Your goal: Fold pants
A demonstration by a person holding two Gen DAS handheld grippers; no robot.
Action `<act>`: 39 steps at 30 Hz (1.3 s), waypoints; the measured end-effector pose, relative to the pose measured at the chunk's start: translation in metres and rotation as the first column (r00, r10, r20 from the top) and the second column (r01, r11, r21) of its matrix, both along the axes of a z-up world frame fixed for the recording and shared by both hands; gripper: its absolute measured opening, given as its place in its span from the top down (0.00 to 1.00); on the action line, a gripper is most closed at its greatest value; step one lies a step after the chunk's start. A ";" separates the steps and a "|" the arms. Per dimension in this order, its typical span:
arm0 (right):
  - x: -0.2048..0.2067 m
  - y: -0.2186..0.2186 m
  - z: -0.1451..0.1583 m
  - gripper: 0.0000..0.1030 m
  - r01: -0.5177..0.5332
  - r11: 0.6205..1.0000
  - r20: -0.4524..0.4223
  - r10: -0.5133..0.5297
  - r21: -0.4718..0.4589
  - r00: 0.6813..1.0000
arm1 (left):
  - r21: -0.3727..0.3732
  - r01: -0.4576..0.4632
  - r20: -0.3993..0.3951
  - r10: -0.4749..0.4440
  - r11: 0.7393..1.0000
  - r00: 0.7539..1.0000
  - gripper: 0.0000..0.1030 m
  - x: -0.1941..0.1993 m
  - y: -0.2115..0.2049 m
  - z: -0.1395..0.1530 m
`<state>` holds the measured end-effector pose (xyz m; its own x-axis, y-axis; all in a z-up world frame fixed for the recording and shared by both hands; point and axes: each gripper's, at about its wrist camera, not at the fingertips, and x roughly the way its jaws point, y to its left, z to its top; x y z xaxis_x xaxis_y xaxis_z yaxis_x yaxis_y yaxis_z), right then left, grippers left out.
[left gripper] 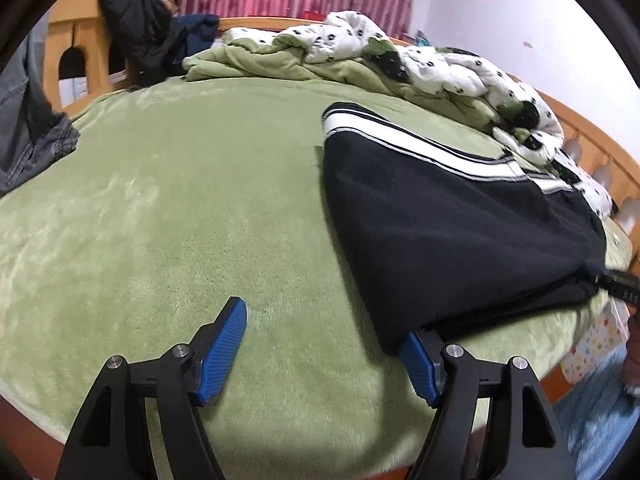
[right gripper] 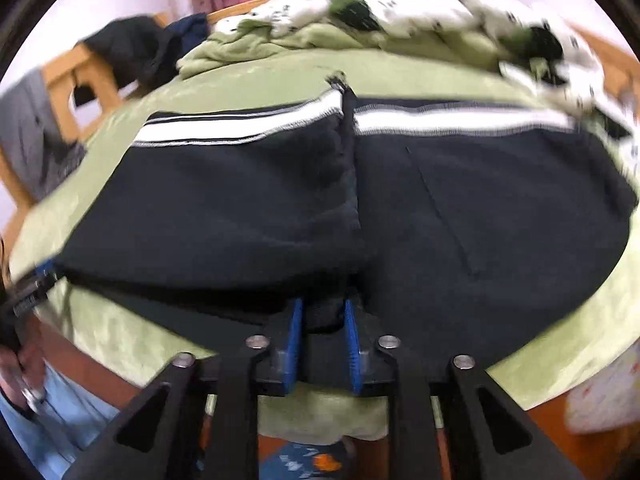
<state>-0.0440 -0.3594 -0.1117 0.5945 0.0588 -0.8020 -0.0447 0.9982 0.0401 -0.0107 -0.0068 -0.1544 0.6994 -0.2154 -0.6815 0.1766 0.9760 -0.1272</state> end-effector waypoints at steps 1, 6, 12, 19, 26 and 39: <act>-0.004 -0.003 0.004 0.74 0.001 1.000 0.013 -0.001 0.000 1.000 | 0.006 0.028 0.003 -0.028 1.000 1.000 0.32 -0.005 0.000 0.004; -0.021 -0.027 0.038 0.72 0.031 0.997 0.118 -0.039 0.067 0.992 | 0.016 0.112 0.054 -0.112 0.994 0.992 0.32 -0.026 0.003 0.029; 0.033 -0.011 0.038 0.72 -0.004 0.997 0.100 -0.004 0.078 0.995 | 0.018 0.077 0.068 -0.078 0.997 0.995 0.32 0.020 -0.023 0.050; 0.054 0.001 -0.006 0.73 -0.026 0.998 -0.081 0.032 0.065 0.996 | 0.046 0.052 -0.038 -0.051 0.998 0.998 0.29 0.033 -0.038 0.002; 0.018 -0.064 0.042 0.38 0.106 0.991 0.088 -0.113 0.078 0.990 | -0.034 0.046 -0.094 -0.049 0.998 0.994 0.29 0.041 -0.024 0.022; 0.027 -0.283 -0.008 0.29 0.557 0.745 -0.024 -0.591 0.368 0.806 | -0.230 0.042 -0.253 -0.101 0.972 0.962 0.31 0.140 -0.021 -0.007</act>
